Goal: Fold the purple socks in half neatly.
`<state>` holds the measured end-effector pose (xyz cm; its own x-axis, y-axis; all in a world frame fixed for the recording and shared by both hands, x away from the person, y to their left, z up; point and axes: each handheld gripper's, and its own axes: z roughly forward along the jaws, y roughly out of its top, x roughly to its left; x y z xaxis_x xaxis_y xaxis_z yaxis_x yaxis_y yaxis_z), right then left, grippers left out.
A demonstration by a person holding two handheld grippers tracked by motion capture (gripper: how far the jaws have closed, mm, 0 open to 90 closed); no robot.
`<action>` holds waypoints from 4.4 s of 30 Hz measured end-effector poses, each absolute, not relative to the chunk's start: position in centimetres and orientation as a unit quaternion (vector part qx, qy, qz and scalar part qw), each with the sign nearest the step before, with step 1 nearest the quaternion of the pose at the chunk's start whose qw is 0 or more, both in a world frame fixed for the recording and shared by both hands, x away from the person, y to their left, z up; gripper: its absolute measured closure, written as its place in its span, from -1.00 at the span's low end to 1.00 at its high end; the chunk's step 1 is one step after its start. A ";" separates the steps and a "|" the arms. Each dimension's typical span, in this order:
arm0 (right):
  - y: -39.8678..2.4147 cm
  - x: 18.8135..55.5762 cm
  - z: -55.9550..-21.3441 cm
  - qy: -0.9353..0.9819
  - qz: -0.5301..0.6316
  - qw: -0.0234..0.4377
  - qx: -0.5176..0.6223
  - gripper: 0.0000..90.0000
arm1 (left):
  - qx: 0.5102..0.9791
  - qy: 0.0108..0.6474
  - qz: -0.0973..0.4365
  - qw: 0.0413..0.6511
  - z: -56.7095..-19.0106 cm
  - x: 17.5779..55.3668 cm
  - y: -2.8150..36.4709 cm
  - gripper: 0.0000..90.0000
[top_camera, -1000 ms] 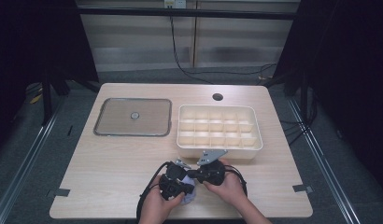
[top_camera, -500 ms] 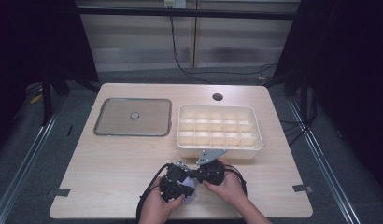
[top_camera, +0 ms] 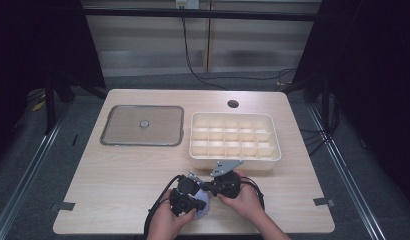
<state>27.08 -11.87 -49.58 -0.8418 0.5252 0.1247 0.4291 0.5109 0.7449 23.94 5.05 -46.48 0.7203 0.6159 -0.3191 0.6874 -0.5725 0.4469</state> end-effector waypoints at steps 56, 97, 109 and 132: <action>-13.0 26.8 -48.4 0.860 0.420 0.078 0.278 0.83 | 0.858 0.410 -0.077 0.300 -46.4 25.1 7.6 0.87; -18.2 26.9 -46.5 0.848 0.403 0.093 0.331 0.55 | 0.865 0.372 -0.063 0.330 -45.1 25.6 3.8 0.67; -17.6 26.8 -45.9 0.848 0.401 0.070 0.339 0.51 | 0.865 0.375 -0.029 0.333 -44.5 25.7 6.5 0.41; -15.4 26.7 -44.9 0.851 0.383 0.014 0.359 0.21 | 0.873 0.358 0.073 0.322 -48.4 26.4 12.0 -0.10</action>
<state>26.69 -15.44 -44.86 -0.7425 0.6214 0.2501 0.5995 0.4499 0.6620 26.42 12.01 -48.40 0.7329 0.6727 -0.1022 0.5782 -0.5365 0.6147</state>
